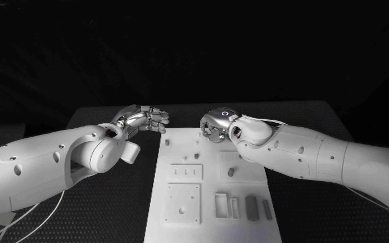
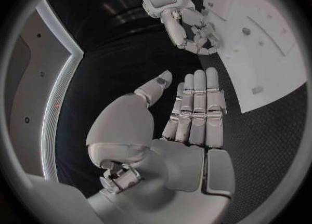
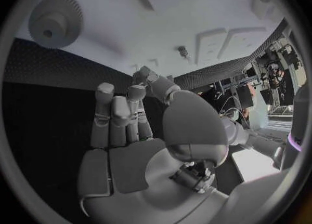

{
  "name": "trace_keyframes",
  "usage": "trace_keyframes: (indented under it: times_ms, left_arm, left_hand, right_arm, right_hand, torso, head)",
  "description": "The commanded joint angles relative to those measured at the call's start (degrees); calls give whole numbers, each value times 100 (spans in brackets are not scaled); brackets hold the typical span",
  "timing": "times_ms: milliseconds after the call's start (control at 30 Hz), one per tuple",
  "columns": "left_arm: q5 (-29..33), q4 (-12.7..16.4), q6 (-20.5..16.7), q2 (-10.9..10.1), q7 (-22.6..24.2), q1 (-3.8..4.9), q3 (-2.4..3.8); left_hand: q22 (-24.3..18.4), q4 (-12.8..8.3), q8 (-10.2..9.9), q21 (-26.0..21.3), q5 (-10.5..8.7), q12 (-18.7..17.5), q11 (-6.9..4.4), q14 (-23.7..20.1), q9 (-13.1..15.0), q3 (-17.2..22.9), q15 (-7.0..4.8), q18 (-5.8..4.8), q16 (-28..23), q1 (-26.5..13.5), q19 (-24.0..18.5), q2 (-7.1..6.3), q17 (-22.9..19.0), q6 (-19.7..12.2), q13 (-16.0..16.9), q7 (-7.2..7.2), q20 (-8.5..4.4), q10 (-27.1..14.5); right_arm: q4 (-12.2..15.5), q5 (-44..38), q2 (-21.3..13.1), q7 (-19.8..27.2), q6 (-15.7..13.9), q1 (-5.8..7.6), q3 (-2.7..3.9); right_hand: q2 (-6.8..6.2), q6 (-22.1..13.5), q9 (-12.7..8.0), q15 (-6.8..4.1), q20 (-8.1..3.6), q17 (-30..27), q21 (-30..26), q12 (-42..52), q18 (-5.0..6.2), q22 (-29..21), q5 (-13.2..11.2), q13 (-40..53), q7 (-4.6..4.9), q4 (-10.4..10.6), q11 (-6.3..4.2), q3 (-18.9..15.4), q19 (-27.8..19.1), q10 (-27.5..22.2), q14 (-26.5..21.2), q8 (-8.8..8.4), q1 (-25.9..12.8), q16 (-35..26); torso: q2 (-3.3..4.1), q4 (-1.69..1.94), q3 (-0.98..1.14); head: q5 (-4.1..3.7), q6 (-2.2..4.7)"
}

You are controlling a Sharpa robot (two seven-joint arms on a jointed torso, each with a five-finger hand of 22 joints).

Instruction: Assemble the parts on the task board

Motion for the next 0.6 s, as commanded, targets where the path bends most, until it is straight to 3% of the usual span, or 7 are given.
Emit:
trace_keyframes:
  times_ms: [33,600]
  left_arm:
    - [-20,-2,49,21,36,12,6]
    - [-21,21,52,40,32,36,7]
  left_hand:
    - [10,6,-39,-21,-12,-32,-11,37,-8,-5,2,30,-24,-43,-7,-5,11,-2,3,51,-48,39]
    - [12,5,-41,-24,-12,-38,-11,39,-11,-3,2,29,-32,-42,-7,-6,21,-2,3,51,-49,43]
  right_arm:
    - [-83,-209,79,-118,-184,0,2]
    - [-432,-315,438,-116,-210,-25,0]
  right_hand:
    - [-17,451,88,-30,-24,-9,35,-31,73,109,20,6,138,-10,-3,42,26,47,25,7,-59,20]
    - [-28,453,94,-32,-29,-19,40,-42,74,108,20,7,136,-16,-5,60,33,55,31,6,-61,24]
  torso:
    - [4,5,6]
    - [15,-10,8]
  head:
    - [16,3]
    - [100,-7]
